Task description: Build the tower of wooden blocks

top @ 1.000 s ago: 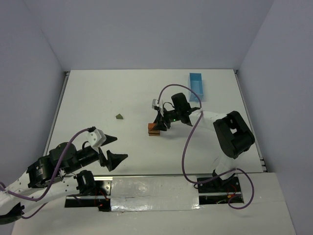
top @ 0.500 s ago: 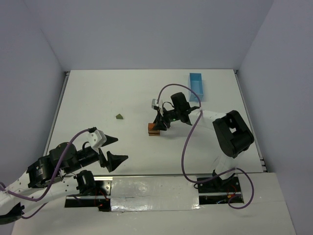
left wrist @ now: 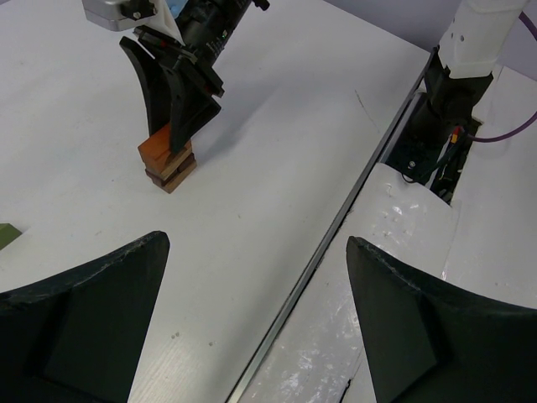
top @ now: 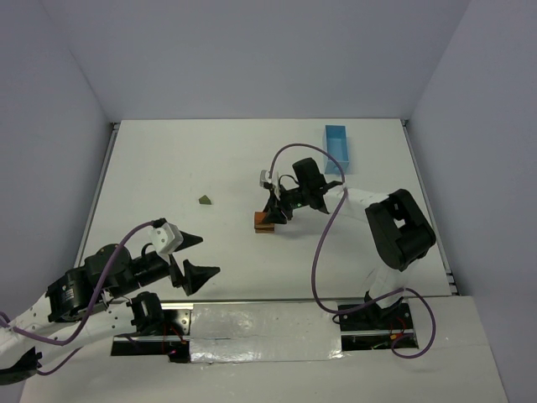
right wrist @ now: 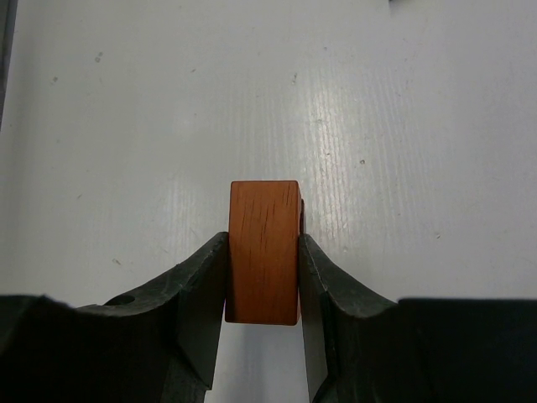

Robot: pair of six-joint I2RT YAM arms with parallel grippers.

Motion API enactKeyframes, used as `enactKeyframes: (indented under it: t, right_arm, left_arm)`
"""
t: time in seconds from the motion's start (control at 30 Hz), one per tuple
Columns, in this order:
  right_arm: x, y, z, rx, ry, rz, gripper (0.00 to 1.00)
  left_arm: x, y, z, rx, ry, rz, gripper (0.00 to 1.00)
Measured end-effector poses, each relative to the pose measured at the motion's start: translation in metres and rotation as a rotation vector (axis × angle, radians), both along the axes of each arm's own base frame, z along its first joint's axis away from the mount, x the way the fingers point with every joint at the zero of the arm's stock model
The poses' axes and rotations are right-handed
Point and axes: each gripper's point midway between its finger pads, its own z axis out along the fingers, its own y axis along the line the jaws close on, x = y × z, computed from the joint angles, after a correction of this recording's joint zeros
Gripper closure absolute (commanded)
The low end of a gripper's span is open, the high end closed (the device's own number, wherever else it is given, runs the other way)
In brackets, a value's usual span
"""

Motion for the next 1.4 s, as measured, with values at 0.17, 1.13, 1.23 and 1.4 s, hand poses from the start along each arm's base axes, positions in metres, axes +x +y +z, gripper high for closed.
enactKeyframes:
  t: [0.17, 1.13, 1.23, 1.4]
  right_arm:
    - [-0.002, 0.000, 0.002, -0.001, 0.003, 0.015, 0.69]
    - [-0.002, -0.002, -0.001, -0.017, 0.034, 0.073, 0.64]
    - [-0.001, -0.002, -0.001, -0.016, 0.035, 0.073, 0.61]
    - [-0.001, -0.002, -0.001, -0.016, 0.037, 0.071, 0.58]
  left_arm:
    - [0.000, 0.000, -0.001, 0.001, 0.001, 0.000, 0.00]
    - [-0.003, -0.004, 0.003, -0.015, -0.003, -0.026, 0.01]
    - [-0.004, -0.004, 0.003, -0.015, -0.003, -0.027, 0.01]
    - [-0.004, -0.004, 0.004, -0.020, -0.005, -0.032, 0.00]
